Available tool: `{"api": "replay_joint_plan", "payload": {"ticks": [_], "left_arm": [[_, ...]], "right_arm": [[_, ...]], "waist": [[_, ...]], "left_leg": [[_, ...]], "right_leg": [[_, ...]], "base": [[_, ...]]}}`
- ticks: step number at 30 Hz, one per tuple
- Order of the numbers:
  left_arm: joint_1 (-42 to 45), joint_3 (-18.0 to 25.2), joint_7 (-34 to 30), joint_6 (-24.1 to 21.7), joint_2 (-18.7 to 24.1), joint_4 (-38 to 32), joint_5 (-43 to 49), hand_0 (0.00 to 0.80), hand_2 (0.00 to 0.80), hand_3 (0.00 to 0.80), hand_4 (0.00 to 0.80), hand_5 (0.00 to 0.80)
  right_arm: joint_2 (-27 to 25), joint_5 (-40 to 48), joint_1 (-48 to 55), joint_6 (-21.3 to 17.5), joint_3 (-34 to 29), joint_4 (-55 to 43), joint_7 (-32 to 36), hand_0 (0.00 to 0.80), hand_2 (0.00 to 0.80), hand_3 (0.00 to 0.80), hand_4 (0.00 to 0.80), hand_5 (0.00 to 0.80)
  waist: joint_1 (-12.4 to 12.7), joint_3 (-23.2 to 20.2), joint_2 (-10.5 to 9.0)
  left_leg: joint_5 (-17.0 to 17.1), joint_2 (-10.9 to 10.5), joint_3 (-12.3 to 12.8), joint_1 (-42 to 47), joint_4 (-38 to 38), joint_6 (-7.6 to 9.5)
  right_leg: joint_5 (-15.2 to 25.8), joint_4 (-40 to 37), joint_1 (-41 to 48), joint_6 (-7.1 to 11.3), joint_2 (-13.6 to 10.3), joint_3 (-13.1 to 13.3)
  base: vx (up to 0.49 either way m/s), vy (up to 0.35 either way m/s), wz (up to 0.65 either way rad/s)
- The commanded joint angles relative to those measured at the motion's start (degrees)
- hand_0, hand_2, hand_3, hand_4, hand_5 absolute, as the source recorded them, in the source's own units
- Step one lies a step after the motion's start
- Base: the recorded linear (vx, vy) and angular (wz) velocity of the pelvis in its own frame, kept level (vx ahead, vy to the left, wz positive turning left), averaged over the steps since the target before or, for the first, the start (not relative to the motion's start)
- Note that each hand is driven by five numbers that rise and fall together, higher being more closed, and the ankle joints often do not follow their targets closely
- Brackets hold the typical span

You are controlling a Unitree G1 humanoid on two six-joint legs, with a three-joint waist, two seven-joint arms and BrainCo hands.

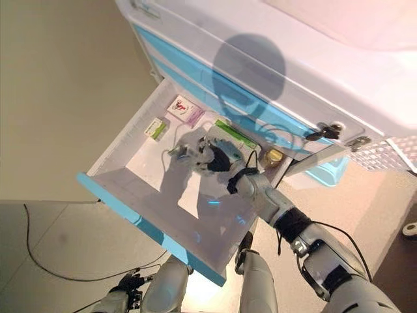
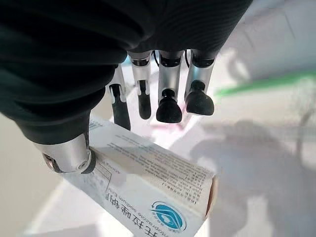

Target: Open the drawer and pick up the medicine

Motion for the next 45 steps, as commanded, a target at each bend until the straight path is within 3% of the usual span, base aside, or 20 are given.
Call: {"api": "replay_joint_plan", "payload": {"ticks": [1,5,7,17,23,29,39,45], "left_arm": [[-0.8,1.3,-1.5,1.2,0.9,2.3,0.8,0.0,0.0,0.0,0.0,0.0],[-1.4,1.9,-1.0,1.9,1.3,2.7,0.8,0.0,0.0,0.0,0.0,0.0],[-1.8,3.0,-1.3,2.6,1.9,3.4,1.0,0.0,0.0,0.0,0.0,0.0],[-0.4,5.3,-2.6,3.0,2.1,4.5,1.3,0.0,0.0,0.0,0.0,0.0],[1.4,6.5,-3.9,3.0,2.4,5.4,1.6,0.0,0.0,0.0,0.0,0.0],[2.9,7.3,-4.6,3.3,2.2,6.3,0.9,0.0,0.0,0.0,0.0,0.0],[5.1,7.1,-4.7,3.8,1.9,7.1,0.4,0.0,0.0,0.0,0.0,0.0],[6.4,5.9,-4.5,4.2,2.1,7.6,-0.6,0.0,0.0,0.0,0.0,0.0]], "right_arm": [[2.7,8.3,-3.2,-2.1,4.1,-9.4,5.7,0.8,0.8,0.8,0.8,0.8],[3.7,11.7,-6.5,-0.7,4.6,-13.5,7.8,0.8,0.8,0.8,0.8,0.8],[1.5,16.7,-8.1,-1.0,3.2,-18.9,9.2,0.8,0.8,0.8,0.8,0.8],[-3.9,23.8,-9.2,-1.7,0.2,-26.7,11.8,0.8,0.8,0.8,0.8,0.8],[-9.6,32.9,-13.5,-2.2,-0.2,-32.6,14.5,0.8,0.8,0.8,0.8,0.8],[-16.3,39.6,-18.4,-3.7,-2.8,-35.3,12.9,0.8,0.8,0.8,0.8,0.8],[-23.6,38.7,-25.5,-4.5,-6.0,-28.4,6.7,0.8,0.8,0.8,0.8,0.8],[-24.3,35.9,-33.4,-3.1,-4.0,-15.0,1.0,0.8,0.8,0.8,0.8,0.8]], "waist": [[-0.9,-1.3,-2.82],[-1.0,-2.0,-3.18],[-1.4,-3.2,-3.78],[-2.0,-6.4,-4.37],[-2.6,-9.7,-4.79],[-3.5,-13.1,-5.06],[-4.3,-17.1,-5.22],[-4.3,-18.5,-5.42]], "left_leg": [[-4.8,-3.3,1.5,2.7,0.7,3.41],[-4.7,-2.9,1.4,3.8,0.4,3.06],[-4.7,-2.5,1.6,5.1,-0.3,2.71],[-5.2,-1.8,2.3,9.0,-1.2,2.27],[-5.7,-1.2,3.3,11.9,-2.2,2.01],[-6.0,-0.5,4.4,14.7,-3.7,1.84],[-7.1,0.2,5.9,18.4,-4.8,1.91],[-7.5,0.2,6.2,19.6,-5.3,1.88]], "right_leg": [[10.2,-11.2,4.7,3.4,-0.9,1.0],[9.9,-11.6,5.9,3.2,-0.8,0.5],[9.8,-12.4,7.2,3.16,-0.6,0.4],[9.6,-14.5,11.3,3.23,0.4,0.3],[9.7,-16.4,14.3,3.37,1.2,0.4],[9.9,-18.2,16.9,3.56,1.8,0.9],[9.8,-20.2,20.4,3.77,2.2,1.3],[9.7,-20.9,21.6,3.67,2.4,1.3]], "base": [[0.023,-0.031,-0.1],[0.013,-0.029,-0.07],[0.034,-0.029,0.07],[0.027,-0.013,0.01],[0.042,-0.005,-0.01],[0.07,-0.002,-0.13],[0.08,-0.004,-0.05],[0.047,-0.006,-0.05]]}}
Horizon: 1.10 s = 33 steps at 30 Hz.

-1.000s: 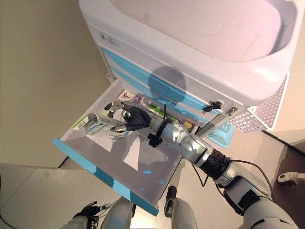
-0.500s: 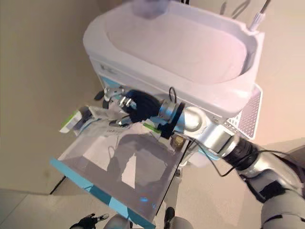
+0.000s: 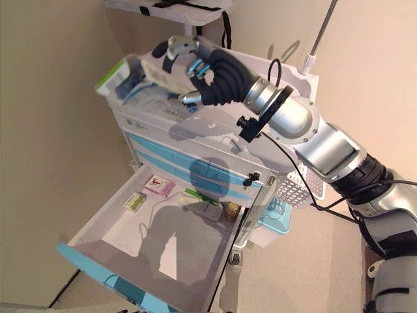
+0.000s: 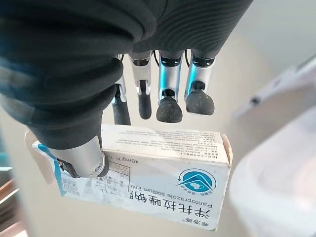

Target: Open the drawer and pick up the medicine

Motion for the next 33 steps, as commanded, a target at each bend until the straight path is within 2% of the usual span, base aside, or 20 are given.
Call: {"api": "replay_joint_plan", "payload": {"ticks": [1,4,5,6,8,9,11,14,16,17,27,33], "left_arm": [[-1.9,-0.6,0.0,0.4,1.9,4.1,-0.6,0.0,0.0,0.0,0.0,0.0],[-1.5,-1.5,0.0,0.5,2.1,4.1,-1.3,0.0,0.0,0.0,0.0,0.0],[-1.2,-2.2,0.1,0.5,2.6,4.0,-1.8,0.0,0.0,0.0,0.0,0.0],[-1.2,-2.1,0.1,0.5,2.5,4.0,-1.8,0.0,0.0,0.0,0.0,0.0],[-0.8,-2.6,0.0,0.4,3.3,3.7,-2.3,0.0,0.0,0.0,0.0,0.0],[-0.8,-2.5,0.0,0.4,3.3,3.7,-2.3,0.0,0.0,0.0,0.0,0.0],[-0.3,-3.0,0.1,0.0,4.2,3.5,-2.6,0.0,0.0,0.0,0.0,0.0],[-0.2,-2.9,0.1,-0.1,4.5,3.4,-2.8,0.0,0.0,0.0,0.0,0.0],[0.3,-3.5,0.2,-0.5,5.2,3.0,-3.3,0.0,0.0,0.0,0.0,0.0],[0.3,-3.5,0.0,-0.6,5.4,2.9,-3.4,0.0,0.0,0.0,0.0,0.0],[0.6,-4.0,-0.1,-1.1,6.5,2.6,-3.8,0.0,0.0,0.0,0.0,0.0],[0.1,-5.2,-0.4,-1.6,6.8,1.8,-4.3,0.0,0.0,0.0,0.0,0.0]], "right_arm": [[0.1,-1.4,-7.9,-1.2,-0.7,6.0,-5.0,0.8,0.8,0.8,0.8,0.8],[1.0,-3.2,-11.8,0.1,0.4,15.7,-7.4,0.8,0.8,0.8,0.8,0.8],[2.2,-5.8,-14.9,1.6,1.4,23.7,-8.7,0.8,0.8,0.8,0.8,0.8],[2.3,-5.8,-15.1,1.5,1.6,23.9,-8.7,0.8,0.8,0.8,0.8,0.8],[5.0,-10.5,-18.4,3.3,2.4,34.4,-9.9,0.8,0.8,0.8,0.8,0.8],[5.1,-10.5,-18.5,3.2,2.5,34.4,-9.9,0.8,0.8,0.8,0.8,0.8],[8.1,-14.8,-20.7,4.3,2.5,43.8,-11.0,0.8,0.8,0.8,0.8,0.8],[8.9,-15.5,-21.4,4.5,2.6,46.4,-10.8,0.8,0.8,0.8,0.8,0.8],[11.7,-18.4,-23.7,5.5,3.0,57.7,-11.5,0.8,0.8,0.8,0.8,0.8],[12.1,-18.7,-24.3,5.5,3.2,60.1,-11.7,0.8,0.8,0.8,0.8,0.8],[13.1,-22.6,-26.8,6.2,6.8,71.9,-10.7,0.8,0.8,0.8,0.8,0.8],[10.9,-23.8,-28.1,6.3,8.9,76.0,-10.1,0.8,0.8,0.8,0.8,0.8]], "waist": [[1.2,0.2,-2.93],[1.3,0.0,-3.06],[1.5,0.0,-3.14],[1.4,0.1,-3.07],[1.7,0.3,-3.02],[1.7,0.3,-3.01],[2.2,0.8,-2.89],[2.3,0.9,-2.82],[3.1,1.8,-2.71],[3.3,2.1,-2.68],[5.1,4.9,-1.72],[6.3,7.6,-0.29]], "left_leg": [[-4.3,-3.3,1.1,1.5,0.9,2.42],[-4.4,-3.3,0.9,1.9,0.8,2.47],[-4.4,-3.4,0.8,2.0,0.8,2.54],[-4.5,-3.4,0.8,2.0,0.8,2.54],[-4.5,-3.4,0.5,2.0,0.7,2.68],[-4.5,-3.4,0.5,2.0,0.7,2.68],[-4.6,-3.5,0.2,1.9,0.8,2.81],[-4.6,-3.5,0.1,1.7,0.8,2.84],[-4.3,-3.7,-0.7,0.7,1.0,2.89],[-4.3,-3.7,-1.1,0.3,1.0,2.9],[-3.4,-4.3,-3.6,-3.2,2.1,2.65],[-2.3,-4.8,-6.2,-6.1,2.9,2.34]], "right_leg": [[4.4,0.1,-1.5,3.7,-2.1,-0.1],[4.1,0.3,-1.1,3.56,-2.1,-0.2],[4.1,0.5,-1.1,3.52,-2.2,-0.3],[4.0,0.5,-1.0,3.52,-2.2,-0.3],[4.0,0.6,-1.0,3.49,-2.2,-0.4],[3.9,0.6,-0.9,3.49,-2.2,-0.4],[3.8,0.9,-1.1,3.49,-2.2,-0.6],[3.7,1.0,-1.3,3.53,-2.2,-0.7],[3.4,1.7,-2.1,3.48,-2.2,-1.4],[3.3,1.8,-2.3,3.49,-2.2,-1.6],[2.2,3.7,-4.9,3.16,-2.4,-3.7],[0.9,6.2,-7.3,2.58,-3.0,-5.7]], "base": [[0.033,-0.002,-0.01],[0.045,0.004,0.0],[0.038,0.003,0.02],[0.036,0.003,0.02],[0.031,0.002,0.01],[0.0,0.0,0.0],[0.0,0.0,0.0],[0.0,0.0,0.0],[0.0,0.0,0.0],[-0.021,-0.019,0.04],[-0.019,-0.022,0.16],[-0.04,-0.029,0.19]]}}
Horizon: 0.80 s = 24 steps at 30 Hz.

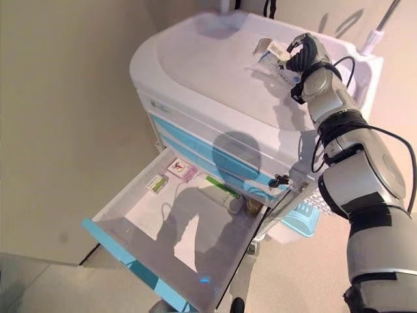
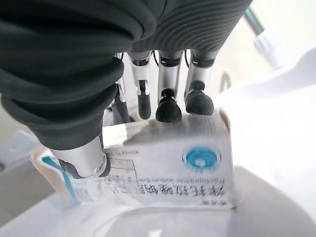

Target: Open the drawer and pick up the medicine

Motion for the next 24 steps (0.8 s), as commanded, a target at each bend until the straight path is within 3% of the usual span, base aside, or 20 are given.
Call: {"api": "replay_joint_plan", "payload": {"ticks": [1,6,15,17,24], "left_arm": [[-2.6,-0.8,-0.3,-0.3,3.2,0.7,-1.6,0.0,0.0,0.0,0.0,0.0],[-3.0,-1.1,-0.8,-0.3,3.3,0.4,-2.5,0.0,0.0,0.0,0.0,0.0],[-2.9,-0.8,-1.4,0.1,3.6,1.1,-3.0,0.0,0.0,0.0,0.0,0.0],[-2.9,-0.7,-1.6,0.2,3.7,1.2,-2.9,0.0,0.0,0.0,0.0,0.0],[-4.0,-0.1,-1.3,0.1,3.7,2.1,-3.4,0.0,0.0,0.0,0.0,0.0]], "right_arm": [[-3.0,-1.2,-5.2,-0.9,5.3,1.7,-0.2,0.8,0.8,0.8,0.8,0.8],[-4.3,-1.1,-7.0,-0.7,8.4,2.6,1.6,0.8,0.8,0.8,0.8,0.8],[-4.2,-0.3,-9.1,-0.9,11.6,3.5,4.4,0.8,0.8,0.8,0.8,0.8],[-4.0,-0.4,-9.9,-0.9,12.2,3.3,4.5,0.0,0.0,0.0,0.0,0.0],[-3.9,3.8,-10.8,-2.1,11.1,-1.3,3.7,0.0,0.0,0.0,0.0,0.0]], "waist": [[1.3,2.0,-3.03],[1.7,2.9,-2.34],[1.6,2.7,-2.29],[1.5,2.6,-2.32],[0.6,2.0,-2.53]], "left_leg": [[-2.8,-3.7,-0.3,3.1,0.3,2.65],[-2.4,-3.9,-1.7,2.3,0.3,2.49],[-2.5,-4.0,-2.0,2.1,0.5,2.41],[-2.7,-4.1,-1.8,2.2,0.6,2.4],[-3.0,-3.9,-1.1,2.7,0.4,2.43]], "right_leg": [[-0.2,8.1,-3.6,2.66,-3.6,-0.4],[-0.7,9.1,-4.3,2.46,-3.9,-1.6],[-0.8,8.9,-4.3,2.46,-3.9,-1.7],[-0.8,8.9,-4.2,2.47,-3.9,-1.5],[-0.7,8.5,-4.0,2.52,-3.7,-0.8]], "base": [[-0.027,-0.023,0.3],[0.003,-0.023,0.14],[0.012,-0.007,0.02],[0.0,0.0,0.0],[0.0,0.0,0.0]]}}
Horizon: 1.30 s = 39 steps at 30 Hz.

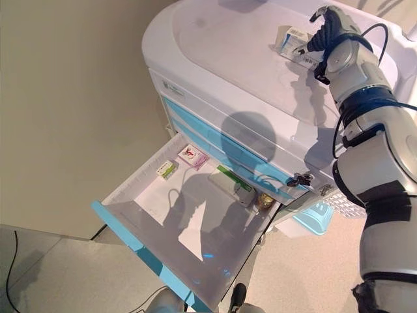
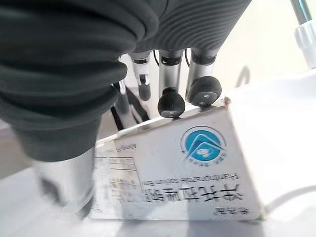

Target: Open the drawer and pick up the medicine

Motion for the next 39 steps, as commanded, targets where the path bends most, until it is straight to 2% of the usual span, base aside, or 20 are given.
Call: {"api": "replay_joint_plan", "payload": {"ticks": [1,6,10,11,14,15,16,17,18,19,20,22,23,28,29,30,33,35,38,39], "left_arm": [[-2.6,0.1,0.2,0.0,2.8,2.1,-2.9,0.0,0.0,0.0,0.0,0.0],[-3.9,2.0,0.4,0.1,2.7,3.2,-3.3,0.0,0.0,0.0,0.0,0.0],[-4.7,2.8,0.6,0.1,2.6,3.9,-3.0,0.0,0.0,0.0,0.0,0.0],[-5.1,3.5,0.7,0.2,2.2,4.2,-2.4,0.0,0.0,0.0,0.0,0.0],[-5.5,3.8,1.0,0.1,1.8,4.4,-1.8,0.0,0.0,0.0,0.0,0.0],[-5.6,4.2,1.2,0.2,0.9,4.4,-0.8,0.0,0.0,0.0,0.0,0.0],[-5.5,4.1,1.2,0.2,1.2,4.4,-0.8,0.0,0.0,0.0,0.0,0.0],[-5.6,4.1,1.6,0.3,-0.3,4.4,0.0,0.0,0.0,0.0,0.0,0.0],[-5.5,4.0,1.6,0.3,-0.2,4.3,0.0,0.0,0.0,0.0,0.0,0.0],[-5.5,4.2,1.8,0.4,-1.8,4.3,0.9,0.0,0.0,0.0,0.0,0.0],[-5.3,4.0,1.9,0.4,-1.5,4.3,1.0,0.0,0.0,0.0,0.0,0.0],[-4.6,3.8,1.8,0.8,-3.1,4.0,2.1,0.0,0.0,0.0,0.0,0.0],[-4.5,3.6,1.9,0.8,-2.9,4.0,2.2,0.0,0.0,0.0,0.0,0.0],[-3.7,2.9,1.8,1.3,-5.4,3.1,3.8,0.0,0.0,0.0,0.0,0.0],[-3.5,2.9,2.0,1.3,-6.6,2.7,4.5,0.0,0.0,0.0,0.0,0.0],[-3.4,2.8,2.0,1.4,-6.5,2.7,4.5,0.0,0.0,0.0,0.0,0.0],[-3.2,2.3,3.1,1.1,-8.7,1.5,6.1,0.0,0.0,0.0,0.0,0.0],[-3.2,2.3,3.1,1.1,-8.7,1.4,6.1,0.0,0.0,0.0,0.0,0.0],[-3.4,4.4,3.6,0.3,-10.1,-0.2,6.6,0.0,0.0,0.0,0.0,0.0],[-3.2,4.4,3.6,0.3,-10.0,-0.2,6.7,0.0,0.0,0.0,0.0,0.0]], "right_arm": [[-0.8,4.1,-6.3,-2.4,3.2,-4.7,-1.2,0.0,0.0,0.0,0.0,0.0],[-6.0,8.3,-7.6,-4.1,2.0,-21.0,-2.9,0.0,0.0,0.0,0.0,0.0],[-9.9,10.1,-7.1,-5.7,-0.4,-28.3,-4.5,0.0,0.0,0.0,0.0,0.0],[-12.7,11.0,-5.9,-6.9,-3.1,-33.3,-6.1,0.0,0.0,0.0,0.0,0.0],[-15.3,12.3,-3.5,-8.2,-6.6,-37.3,-7.8,0.0,0.0,0.0,0.0,0.0],[-18.0,14.1,0.2,-10.0,-11.7,-42.7,-9.6,0.0,0.0,0.0,0.0,0.0],[-18.2,14.0,1.1,-9.8,-12.5,-43.2,-9.6,0.0,0.0,0.0,0.0,0.0],[-18.5,17.8,9.2,-12.6,-20.9,-47.9,-11.5,0.0,0.0,0.0,0.0,0.0],[-18.5,17.7,9.6,-12.6,-21.3,-48.1,-11.5,0.0,0.0,0.0,0.0,0.0],[-17.7,22.0,16.9,-15.4,-28.9,-52.0,-13.1,0.0,0.0,0.0,0.0,0.0],[-17.7,21.9,18.1,-15.3,-29.8,-52.5,-13.1,0.0,0.0,0.0,0.0,0.0],[-15.8,28.5,27.7,-17.4,-36.7,-56.8,-11.9,0.0,0.0,0.0,0.0,0.0],[-15.8,28.5,28.3,-17.4,-37.3,-57.1,-11.8,0.0,0.0,0.0,0.0,0.0],[-10.7,32.3,45.2,-19.5,-48.9,-64.6,-13.0,0.0,0.0,0.0,0.0,0.0],[-7.4,30.7,50.5,-20.0,-52.8,-66.2,-14.5,0.0,0.0,0.0,0.0,0.0],[-7.3,30.6,50.8,-19.9,-53.0,-66.4,-14.5,0.0,0.0,0.0,0.0,0.0],[1.8,23.0,62.4,-19.3,-59.8,-69.0,-19.1,0.0,0.0,0.0,0.0,0.0],[1.8,22.9,62.5,-19.3,-59.9,-69.0,-19.1,0.0,0.0,0.0,0.0,0.0],[9.6,12.2,75.0,-15.4,-63.1,-69.2,-20.7,0.0,0.0,0.0,0.0,0.0],[9.7,12.0,75.2,-15.3,-63.1,-69.4,-20.7,0.0,0.0,0.0,0.0,0.0]], "waist": [[-0.4,0.4,-2.98],[-2.1,-0.2,-3.28],[-3.0,-0.8,-3.42],[-3.5,-1.1,-3.3],[-3.8,-1.6,-3.32],[-4.1,-2.1,-3.05],[-4.0,-2.1,-3.33],[-4.5,-2.6,-2.81],[-4.4,-2.6,-2.97],[-4.9,-3.0,-2.08],[-4.8,-3.1,-2.4],[-5.4,-3.7,-1.72],[-5.3,-3.7,-1.89],[-6.6,-4.7,-0.33],[-7.4,-5.1,0.61],[-7.2,-5.2,0.51],[-8.2,-5.2,1.96],[-8.1,-5.2,1.93],[-10.5,-4.7,3.37],[-10.2,-4.7,3.33]], "left_leg": [[-3.5,-3.0,1.5,3.6,0.6,2.44],[-4.0,-2.8,2.7,4.6,0.2,2.51],[-4.3,-2.7,3.1,5.4,-0.1,2.58],[-4.5,-2.6,3.5,5.8,-0.1,2.61],[-4.8,-2.6,3.8,6.5,-0.2,2.65],[-5.1,-2.6,4.1,7.1,-0.2,2.71],[-5.1,-2.6,4.1,7.2,-0.3,2.71],[-5.4,-2.5,4.5,7.9,-0.3,2.73],[-5.4,-2.5,4.5,7.9,-0.3,2.73],[-5.8,-2.7,4.8,8.8,-0.4,2.93],[-5.8,-2.7,4.8,9.0,-0.4,2.94],[-6.4,-2.7,6.0,10.2,-0.4,3.26],[-6.4,-2.7,6.0,10.3,-0.4,3.27],[-7.4,-2.6,8.7,12.4,-0.6,3.74],[-7.3,-2.7,9.6,12.6,-0.6,4.12],[-7.7,-2.7,9.7,13.0,-0.8,4.09],[-8.4,-3.0,11.9,14.0,-0.5,4.76],[-8.4,-3.0,11.9,14.0,-0.5,4.76],[-10.0,-2.9,16.3,15.8,-0.5,5.46],[-10.1,-2.9,16.6,16.0,-0.6,5.47]], "right_leg": [[0.5,6.9,-3.2,2.5,-2.9,1.4],[0.6,6.6,-3.0,2.56,-2.8,2.5],[0.5,6.4,-2.5,2.62,-2.8,3.0],[0.5,6.4,-2.2,2.68,-2.8,3.3],[0.4,6.1,-1.5,2.69,-2.7,3.6],[0.3,5.8,-0.9,2.75,-2.8,3.8],[0.3,5.8,-0.7,2.75,-2.7,3.8],[0.3,5.5,0.0,2.85,-2.8,4.0],[0.3,5.4,0.0,2.85,-2.8,4.0],[0.3,5.0,0.8,2.91,-2.8,4.3],[0.3,5.0,1.0,2.92,-2.8,4.3],[0.4,4.5,2.0,2.99,-2.9,5.2],[0.4,4.4,2.1,2.99,-2.9,5.3],[0.8,3.4,3.2,3.31,-2.7,7.5],[1.6,2.8,3.0,3.51,-2.8,8.4],[1.2,2.8,3.3,3.55,-2.7,8.6],[2.1,2.2,3.4,3.93,-2.6,10.9],[2.1,2.1,3.4,3.93,-2.6,11.0],[2.7,1.4,3.2,4.55,-2.0,15.2],[2.6,1.4,3.2,4.56,-2.0,15.4]], "base": [[0.0,0.0,0.0],[0.013,0.012,-0.03],[0.033,0.01,-0.08],[0.025,0.003,-0.08],[0.038,0.003,-0.15],[0.033,0.004,-0.02],[0.049,0.008,-0.02],[0.0,0.0,0.0],[0.05,0.013,-0.15],[0.024,0.008,-0.16],[0.033,0.015,-0.15],[0.021,0.027,-0.1],[0.015,0.029,-0.28],[0.008,0.038,-0.31],[0.009,0.049,-0.37],[-0.014,0.078,-0.34],[0.001,0.055,-0.38],[0.0,0.032,-0.36],[0.024,0.071,-0.51],[0.02,0.045,-0.58]]}}
